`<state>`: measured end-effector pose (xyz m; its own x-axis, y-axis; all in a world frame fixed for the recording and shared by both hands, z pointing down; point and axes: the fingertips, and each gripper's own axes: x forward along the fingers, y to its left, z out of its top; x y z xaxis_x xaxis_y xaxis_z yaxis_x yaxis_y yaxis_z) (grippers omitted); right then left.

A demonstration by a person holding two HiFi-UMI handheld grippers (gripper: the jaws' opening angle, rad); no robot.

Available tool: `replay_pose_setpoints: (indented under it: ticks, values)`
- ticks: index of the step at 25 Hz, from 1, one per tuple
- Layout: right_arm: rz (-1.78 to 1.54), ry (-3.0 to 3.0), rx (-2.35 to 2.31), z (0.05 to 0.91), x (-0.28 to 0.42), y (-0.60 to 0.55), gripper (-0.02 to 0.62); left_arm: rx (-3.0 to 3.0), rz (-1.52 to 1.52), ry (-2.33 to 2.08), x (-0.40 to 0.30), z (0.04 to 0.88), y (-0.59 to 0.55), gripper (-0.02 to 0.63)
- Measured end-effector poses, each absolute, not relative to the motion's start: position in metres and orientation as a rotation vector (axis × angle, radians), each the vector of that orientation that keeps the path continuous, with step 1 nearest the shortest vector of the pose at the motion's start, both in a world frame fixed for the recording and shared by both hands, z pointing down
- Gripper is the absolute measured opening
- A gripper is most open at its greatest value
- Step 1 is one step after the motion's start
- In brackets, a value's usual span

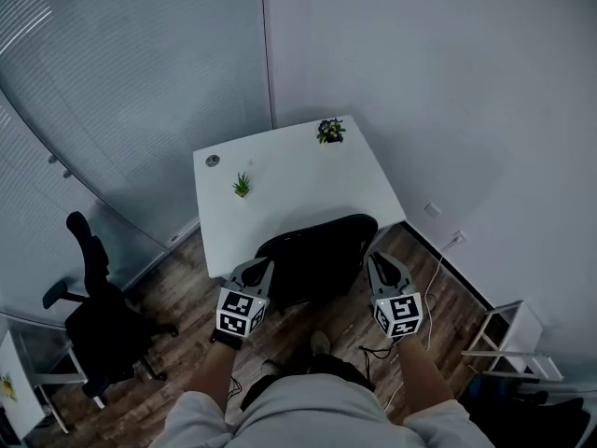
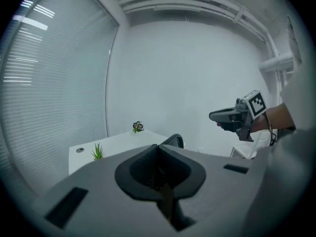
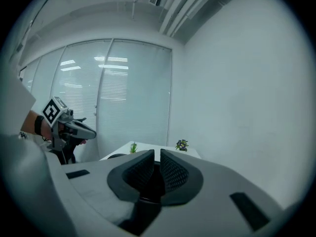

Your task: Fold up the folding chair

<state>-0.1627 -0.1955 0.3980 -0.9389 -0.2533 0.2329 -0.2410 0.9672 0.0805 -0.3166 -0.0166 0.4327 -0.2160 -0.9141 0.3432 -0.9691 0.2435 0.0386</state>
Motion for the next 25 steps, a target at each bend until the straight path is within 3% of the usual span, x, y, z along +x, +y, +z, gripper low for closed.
replay_pose_setpoints:
  ticks: [25]
  values:
    - [-0.163,-2.975,0.584,0.353,-0.07,-0.077,0.021,1.781,0.168,-2.452,-0.226,0.374,0.078,0.008]
